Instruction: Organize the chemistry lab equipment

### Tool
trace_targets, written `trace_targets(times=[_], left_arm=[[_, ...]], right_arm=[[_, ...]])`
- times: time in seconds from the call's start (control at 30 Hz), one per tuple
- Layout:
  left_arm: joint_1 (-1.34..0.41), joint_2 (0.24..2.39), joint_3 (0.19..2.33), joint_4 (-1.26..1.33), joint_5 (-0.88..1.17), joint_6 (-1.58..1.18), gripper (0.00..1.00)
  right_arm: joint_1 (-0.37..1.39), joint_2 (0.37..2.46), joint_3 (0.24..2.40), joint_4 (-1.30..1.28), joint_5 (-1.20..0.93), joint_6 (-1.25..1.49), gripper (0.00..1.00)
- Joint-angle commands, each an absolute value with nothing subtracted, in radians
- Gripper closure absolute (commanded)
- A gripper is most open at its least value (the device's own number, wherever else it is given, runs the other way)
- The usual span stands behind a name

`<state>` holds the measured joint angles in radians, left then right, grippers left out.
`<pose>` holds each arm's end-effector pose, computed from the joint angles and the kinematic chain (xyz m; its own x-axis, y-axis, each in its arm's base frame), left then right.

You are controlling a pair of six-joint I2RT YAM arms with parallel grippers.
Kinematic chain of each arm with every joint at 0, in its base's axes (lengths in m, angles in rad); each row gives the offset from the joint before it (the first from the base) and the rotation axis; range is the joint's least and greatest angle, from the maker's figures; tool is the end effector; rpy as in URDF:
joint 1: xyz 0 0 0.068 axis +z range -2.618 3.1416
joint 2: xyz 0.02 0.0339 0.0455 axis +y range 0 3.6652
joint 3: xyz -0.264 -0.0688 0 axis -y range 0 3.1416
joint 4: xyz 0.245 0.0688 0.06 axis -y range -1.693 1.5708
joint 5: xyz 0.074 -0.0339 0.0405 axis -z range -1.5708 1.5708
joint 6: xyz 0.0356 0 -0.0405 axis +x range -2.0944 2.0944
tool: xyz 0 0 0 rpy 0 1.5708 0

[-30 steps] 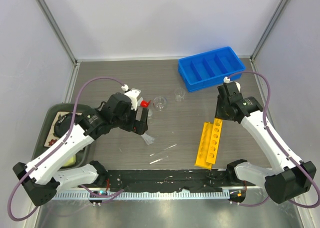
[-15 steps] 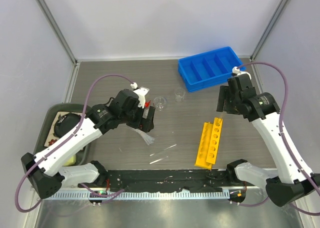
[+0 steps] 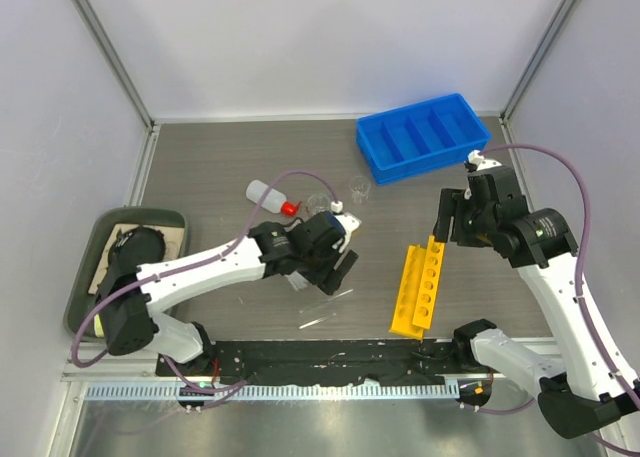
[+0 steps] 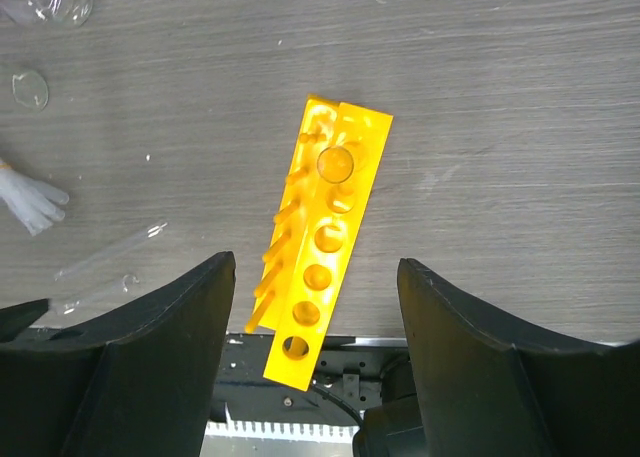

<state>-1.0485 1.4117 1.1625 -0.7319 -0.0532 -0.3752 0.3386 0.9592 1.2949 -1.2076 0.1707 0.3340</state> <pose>0.1470 -0.2515 0.2808 -0.6975 0.4782 -0.5336 0.6396 0.7513 -0.1627 0.1436 0.0442 0.3835 -0.7557 0.0764 -0.6504 0.0249 0.9958 0.0881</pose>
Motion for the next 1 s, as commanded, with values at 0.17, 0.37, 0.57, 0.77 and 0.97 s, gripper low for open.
trace_targets(times=[0.17,0.37,0.57,0.77,0.97], left_arm=[[-1.166,1.545,1.121,-0.603,-0.221,-0.348,0.29],[-1.167,1.588,1.054,-0.546,-0.242,-0.348,0.32],[-1.169,1.569,0.982,-0.486,-0.242,-0.365,0.35],[-1.17,1.568,0.943,-0.465,-0.226,-0.377,0.39],[-1.183,1.56,0.904,-0.439,-0.216,-0.388,0.42]], right_arm=[[0.345,0.89,1.292,-1.21,0.04,0.316,0.28],[0.345,0.864,1.272,-1.215,0.012,0.314,0.28],[0.345,0.85,1.262,-1.213,-0.02,0.311,0.28],[0.347,0.848,1.261,-1.212,-0.026,0.314,0.29],[0.345,0.845,1.246,-1.206,-0.031,0.319,0.3]])
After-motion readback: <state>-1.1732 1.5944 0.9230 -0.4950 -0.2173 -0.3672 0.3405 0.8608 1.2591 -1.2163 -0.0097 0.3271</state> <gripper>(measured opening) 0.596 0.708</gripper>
